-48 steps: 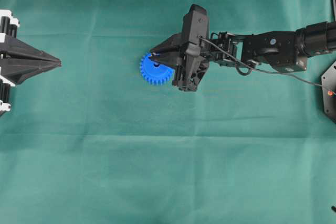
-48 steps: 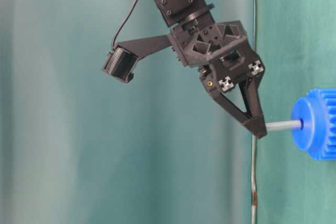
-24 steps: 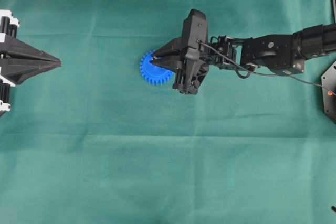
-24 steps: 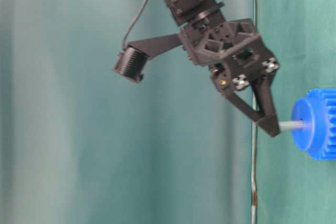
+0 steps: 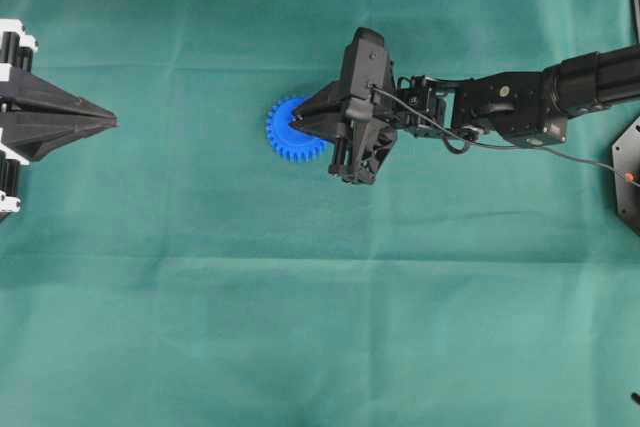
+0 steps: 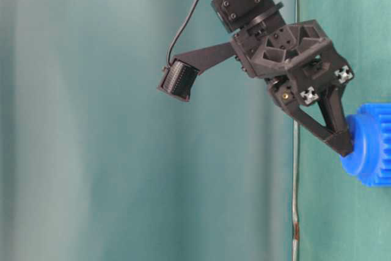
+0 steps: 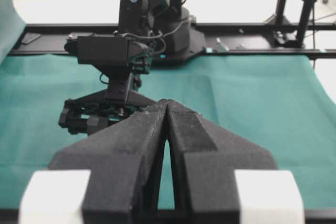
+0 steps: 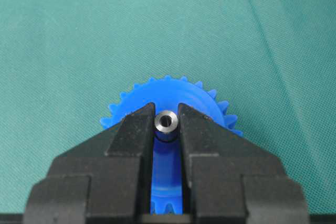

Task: Insert the shaft placed at a random location into the center hole of the medium gear at another random location.
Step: 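Lower the shaft into the gear's center hole with the right gripper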

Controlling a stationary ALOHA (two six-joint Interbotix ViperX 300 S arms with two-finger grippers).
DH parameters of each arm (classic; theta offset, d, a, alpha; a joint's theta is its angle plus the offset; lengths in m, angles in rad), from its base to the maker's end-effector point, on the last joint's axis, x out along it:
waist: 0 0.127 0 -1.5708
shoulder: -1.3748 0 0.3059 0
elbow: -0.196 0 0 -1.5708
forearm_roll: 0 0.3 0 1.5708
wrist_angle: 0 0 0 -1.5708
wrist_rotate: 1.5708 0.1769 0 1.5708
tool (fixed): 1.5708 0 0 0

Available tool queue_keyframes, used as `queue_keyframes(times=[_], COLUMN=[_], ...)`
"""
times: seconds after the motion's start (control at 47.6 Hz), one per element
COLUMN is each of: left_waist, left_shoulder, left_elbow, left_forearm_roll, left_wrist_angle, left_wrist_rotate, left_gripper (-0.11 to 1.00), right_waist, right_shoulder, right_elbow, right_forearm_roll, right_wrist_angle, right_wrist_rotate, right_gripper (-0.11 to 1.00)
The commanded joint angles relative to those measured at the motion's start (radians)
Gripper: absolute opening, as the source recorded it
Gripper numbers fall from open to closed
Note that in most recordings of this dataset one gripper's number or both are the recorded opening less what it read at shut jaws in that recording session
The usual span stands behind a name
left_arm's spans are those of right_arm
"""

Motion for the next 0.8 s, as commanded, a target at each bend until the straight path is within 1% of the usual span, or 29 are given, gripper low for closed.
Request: queue_keyframes(times=[0.0,0.399,0.441,0.462,0.609,0.693,0.735,0.777], left_waist=[-0.002,-0.002,-0.002,-0.002,-0.002,-0.002,-0.002,-0.002], left_shoulder=[0.008,0.008,0.008,0.008,0.008,0.008,0.008,0.008], left_elbow=[-0.021,-0.021,-0.021,-0.021,-0.021,-0.021,-0.020,-0.021], left_forearm_roll=[0.003,0.003,0.003,0.003,0.003,0.003,0.003,0.003], left_wrist_angle=[-0.003,-0.003,-0.003,-0.003,-0.002,-0.003,-0.003,-0.003], left_wrist_rotate=[0.003,0.005,0.005,0.005,0.005,0.005,0.005,0.005], left_gripper=[0.00,0.00,0.00,0.00,0.00,0.00,0.00,0.00], right_waist=[0.005,0.005,0.005,0.005,0.005,0.005,0.005,0.005], right_shoulder=[-0.011,-0.011,-0.011,-0.015,-0.052,-0.084,-0.103,-0.115], right_elbow=[-0.009,-0.014,-0.017,-0.017,-0.015,-0.011,-0.008,-0.006], right_forearm_roll=[0.003,0.003,0.003,0.003,0.003,0.000,-0.002,-0.002], right_wrist_angle=[-0.009,-0.014,-0.014,-0.014,-0.015,-0.015,-0.015,-0.011], right_wrist_rotate=[0.015,0.015,0.015,0.015,0.012,0.006,0.003,0.002], right_gripper=[0.13,0.14,0.20,0.25,0.69,0.89,0.90,0.86])
